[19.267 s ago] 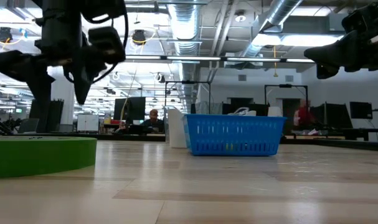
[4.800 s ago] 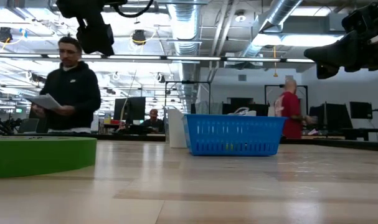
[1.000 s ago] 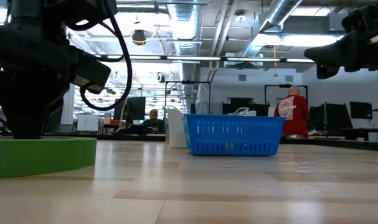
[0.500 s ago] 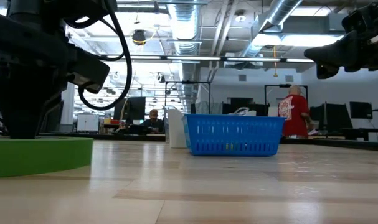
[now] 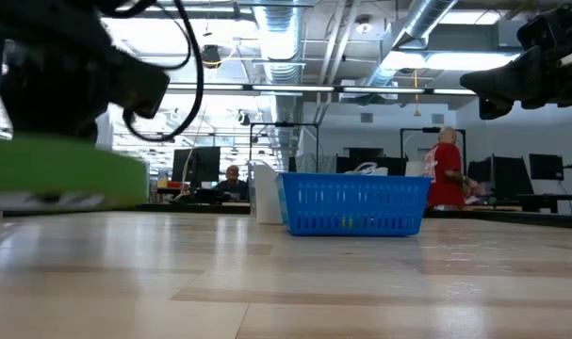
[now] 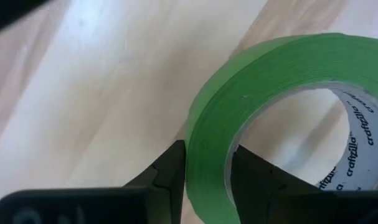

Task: Pick and place Stapler, Stapler remover, tape
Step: Put the green tape into the transparent bin

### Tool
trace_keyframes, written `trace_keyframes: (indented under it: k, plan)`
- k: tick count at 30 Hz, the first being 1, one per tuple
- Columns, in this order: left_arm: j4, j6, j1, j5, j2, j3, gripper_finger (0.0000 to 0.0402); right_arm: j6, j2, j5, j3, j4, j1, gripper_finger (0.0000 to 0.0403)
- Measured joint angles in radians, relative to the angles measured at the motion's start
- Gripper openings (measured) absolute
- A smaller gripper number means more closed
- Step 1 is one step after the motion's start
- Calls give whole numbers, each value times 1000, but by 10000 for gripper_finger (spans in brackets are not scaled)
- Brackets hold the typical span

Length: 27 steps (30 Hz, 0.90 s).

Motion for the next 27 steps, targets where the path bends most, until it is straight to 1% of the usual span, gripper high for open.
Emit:
trace_keyframes:
  k: [9,14,20,24,27]
  plan:
    - [7,3,78,-9,-164,0,93,0,0,0,0,0,0,1]
    - [14,2,116,-40,-239,0,93,0,0,0,0,0,0,1]
    - [22,1,148,-43,-295,0,93,0,0,0,0,0,0,1]
    - [30,5,155,-44,-307,0,93,0,0,0,0,0,0,1]
    - [70,58,163,-50,-307,0,93,0,0,0,0,0,0,1]
